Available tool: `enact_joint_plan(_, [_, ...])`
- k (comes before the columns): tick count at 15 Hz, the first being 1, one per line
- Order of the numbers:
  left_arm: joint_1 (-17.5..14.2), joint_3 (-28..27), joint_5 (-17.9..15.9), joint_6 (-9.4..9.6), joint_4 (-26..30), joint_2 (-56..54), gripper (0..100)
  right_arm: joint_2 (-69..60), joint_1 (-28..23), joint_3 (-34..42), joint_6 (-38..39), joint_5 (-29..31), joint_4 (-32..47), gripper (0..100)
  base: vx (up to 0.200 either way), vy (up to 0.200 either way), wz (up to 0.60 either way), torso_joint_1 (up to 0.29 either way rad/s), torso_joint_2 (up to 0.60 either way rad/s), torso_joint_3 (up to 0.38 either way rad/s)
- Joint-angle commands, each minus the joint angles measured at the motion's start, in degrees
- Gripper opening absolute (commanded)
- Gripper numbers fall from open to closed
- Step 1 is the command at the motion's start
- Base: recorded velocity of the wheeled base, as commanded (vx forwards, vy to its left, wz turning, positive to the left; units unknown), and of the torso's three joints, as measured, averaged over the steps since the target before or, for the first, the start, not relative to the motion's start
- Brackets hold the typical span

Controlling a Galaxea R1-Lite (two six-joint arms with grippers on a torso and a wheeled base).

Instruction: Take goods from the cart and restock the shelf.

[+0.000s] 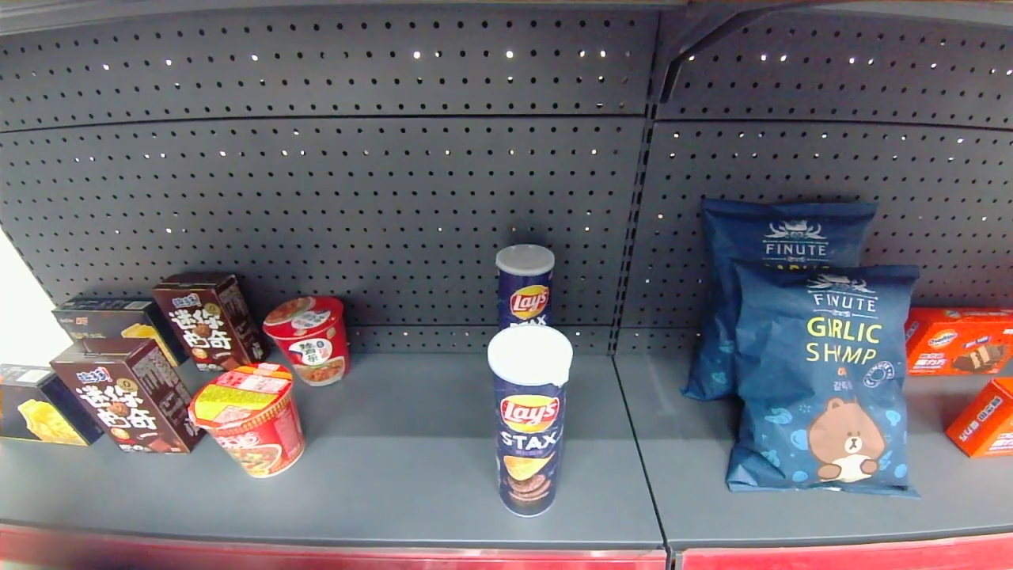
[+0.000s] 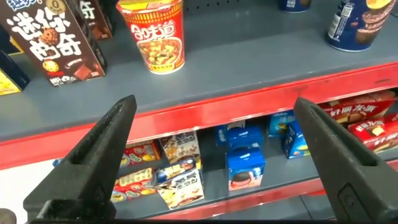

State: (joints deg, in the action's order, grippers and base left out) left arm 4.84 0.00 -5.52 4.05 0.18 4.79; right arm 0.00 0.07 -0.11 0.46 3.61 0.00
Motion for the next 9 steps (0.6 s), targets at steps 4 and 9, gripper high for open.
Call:
enact_joint_plan(4, [0.0,0.0,0.1,0.17,0.0,0.2,100,0.2,0.0,0.0,0.1,0.0,0.0,100,0.000,0.000,0.00,0.000,0.00,0.000])
enact_joint_plan(9, [0.0,0.0,0.0,0.00,0.0,0.2,100,0.2,0.0,0.0,0.0,-0.1,0.0,100,0.000,0.040,0.00,0.000,0.00,0.001])
